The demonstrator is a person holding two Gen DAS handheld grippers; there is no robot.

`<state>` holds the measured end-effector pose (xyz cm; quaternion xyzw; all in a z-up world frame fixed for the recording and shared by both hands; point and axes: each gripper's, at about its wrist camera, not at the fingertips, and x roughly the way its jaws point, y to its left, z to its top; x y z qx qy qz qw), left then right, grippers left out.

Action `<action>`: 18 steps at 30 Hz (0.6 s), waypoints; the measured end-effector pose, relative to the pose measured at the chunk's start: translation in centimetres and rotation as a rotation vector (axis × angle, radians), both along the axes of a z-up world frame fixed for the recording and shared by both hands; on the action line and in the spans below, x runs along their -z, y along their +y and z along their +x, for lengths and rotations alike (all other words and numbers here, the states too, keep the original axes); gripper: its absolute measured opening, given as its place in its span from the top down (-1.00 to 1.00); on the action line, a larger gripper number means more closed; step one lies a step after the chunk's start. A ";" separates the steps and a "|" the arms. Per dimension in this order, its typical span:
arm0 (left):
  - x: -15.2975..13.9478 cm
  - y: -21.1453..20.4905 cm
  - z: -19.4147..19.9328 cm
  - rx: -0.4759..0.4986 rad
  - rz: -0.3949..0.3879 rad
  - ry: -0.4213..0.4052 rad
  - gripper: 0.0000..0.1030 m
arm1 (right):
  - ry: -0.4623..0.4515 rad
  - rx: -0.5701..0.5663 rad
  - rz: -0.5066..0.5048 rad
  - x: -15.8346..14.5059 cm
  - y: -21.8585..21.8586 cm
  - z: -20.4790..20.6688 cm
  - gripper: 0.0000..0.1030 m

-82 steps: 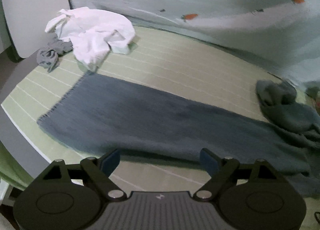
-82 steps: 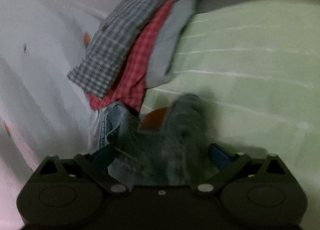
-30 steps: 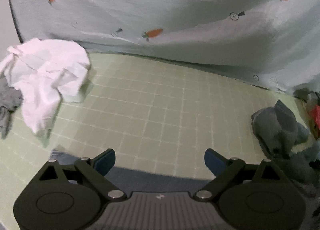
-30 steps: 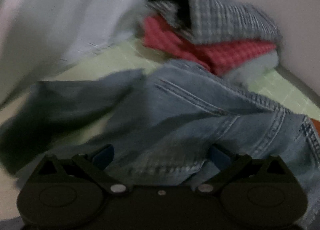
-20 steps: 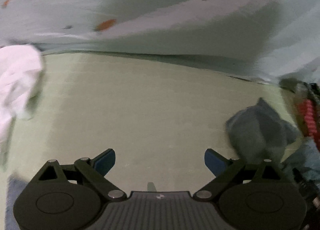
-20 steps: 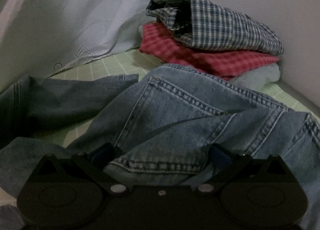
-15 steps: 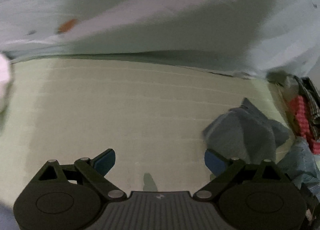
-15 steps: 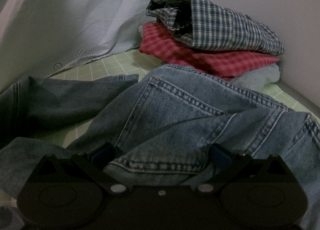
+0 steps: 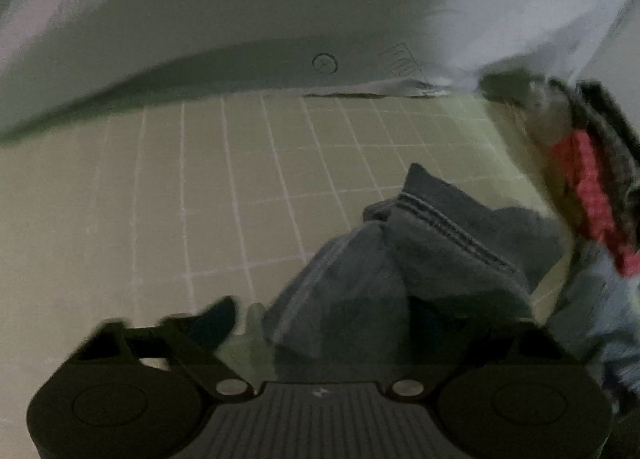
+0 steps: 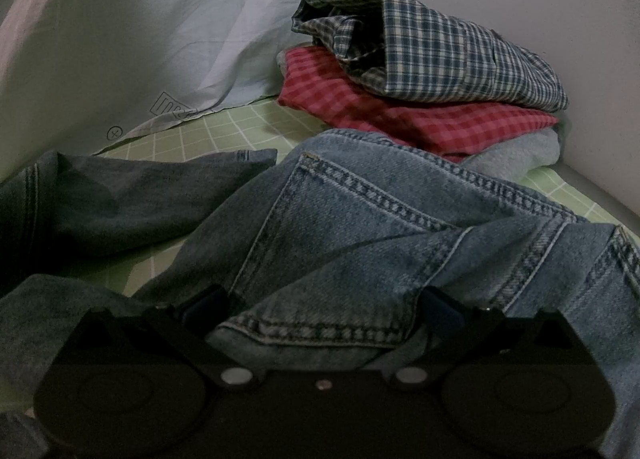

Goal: Fold clothes

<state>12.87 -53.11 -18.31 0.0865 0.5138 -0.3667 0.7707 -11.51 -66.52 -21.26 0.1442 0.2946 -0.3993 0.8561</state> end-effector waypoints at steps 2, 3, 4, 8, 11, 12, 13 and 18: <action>0.2 0.9 0.2 -0.037 -0.030 0.046 0.55 | 0.000 0.000 0.000 0.0 0.0 0.0 -1.00; -0.2 1.6 0.2 -0.053 -0.043 0.045 0.72 | 0.000 0.000 0.000 0.0 0.0 0.0 -1.00; -0.6 2.2 0.2 -0.069 -0.055 0.042 0.73 | 0.000 0.001 0.000 0.0 0.0 0.0 -1.00; -3.8 6.7 -0.6 -0.163 -0.075 -0.033 0.78 | 0.000 0.001 0.000 0.0 0.0 0.0 -1.00; -4.8 9.6 -3.0 -0.162 -0.047 -0.020 0.78 | -0.001 0.003 0.001 0.0 0.0 0.0 -1.00; -4.8 10.4 -4.0 -0.150 -0.029 -0.007 0.78 | -0.001 0.004 0.001 0.0 0.0 0.0 -1.00; -4.9 11.1 -5.1 -0.138 -0.011 0.007 0.78 | -0.001 0.005 0.001 0.0 0.0 0.0 -1.00; -4.6 14.2 -10.0 -0.065 0.094 0.080 0.71 | -0.001 0.009 0.001 0.0 0.1 0.0 -1.00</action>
